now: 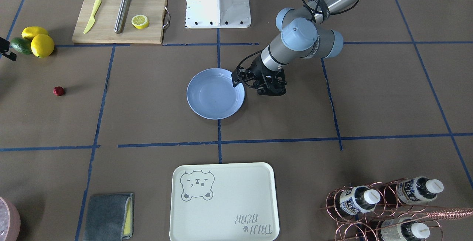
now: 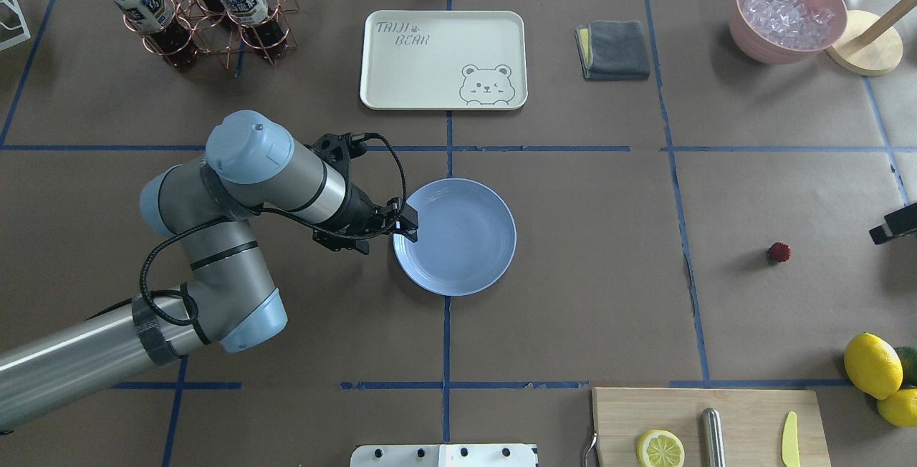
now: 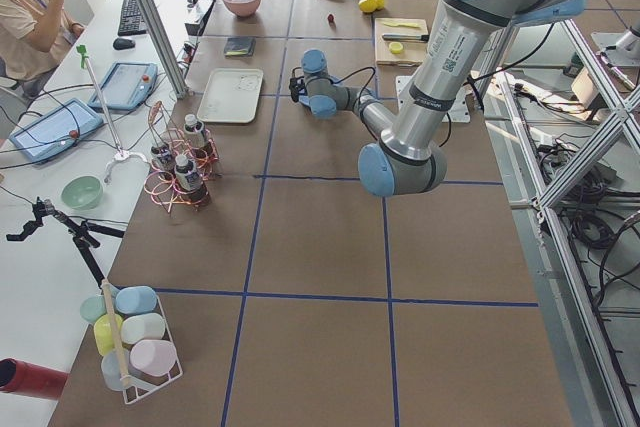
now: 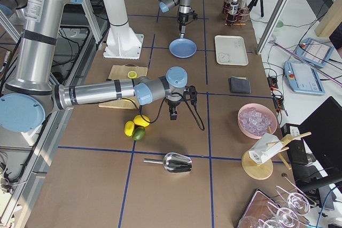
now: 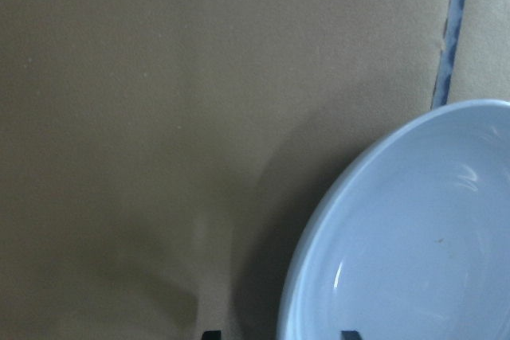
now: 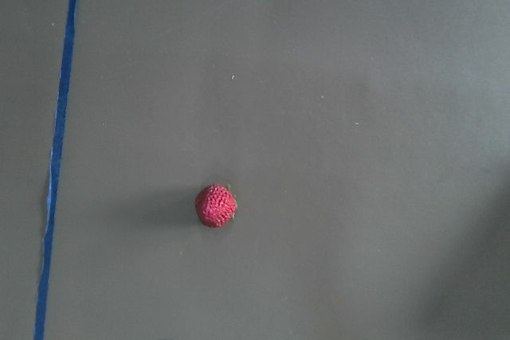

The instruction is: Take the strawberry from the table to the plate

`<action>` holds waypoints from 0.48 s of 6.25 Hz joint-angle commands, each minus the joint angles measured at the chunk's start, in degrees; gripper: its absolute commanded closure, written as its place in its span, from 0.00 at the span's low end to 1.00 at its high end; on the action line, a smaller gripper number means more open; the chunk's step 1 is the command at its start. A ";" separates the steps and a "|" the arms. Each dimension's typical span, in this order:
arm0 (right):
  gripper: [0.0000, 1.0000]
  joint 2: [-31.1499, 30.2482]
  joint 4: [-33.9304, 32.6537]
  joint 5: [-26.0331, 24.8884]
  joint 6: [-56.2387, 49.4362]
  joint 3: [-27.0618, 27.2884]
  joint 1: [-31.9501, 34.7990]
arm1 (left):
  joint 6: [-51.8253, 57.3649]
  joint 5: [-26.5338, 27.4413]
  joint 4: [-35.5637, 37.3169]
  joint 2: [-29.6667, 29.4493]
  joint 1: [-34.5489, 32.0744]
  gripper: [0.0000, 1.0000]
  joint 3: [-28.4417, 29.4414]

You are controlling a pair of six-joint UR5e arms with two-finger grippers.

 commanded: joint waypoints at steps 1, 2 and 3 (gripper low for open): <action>0.00 0.44 11.33 -9.90 17.13 -1.38 -12.08 | -0.17 0.25 0.12 2.74 -1.36 0.01 -5.23; 0.00 2.27 12.42 -12.03 20.68 -3.83 -13.69 | -0.17 1.03 0.12 2.74 -1.37 0.01 -5.33; 0.00 3.86 12.52 -14.05 24.28 -6.20 -15.36 | -0.17 1.12 0.20 2.83 -1.28 0.01 -5.33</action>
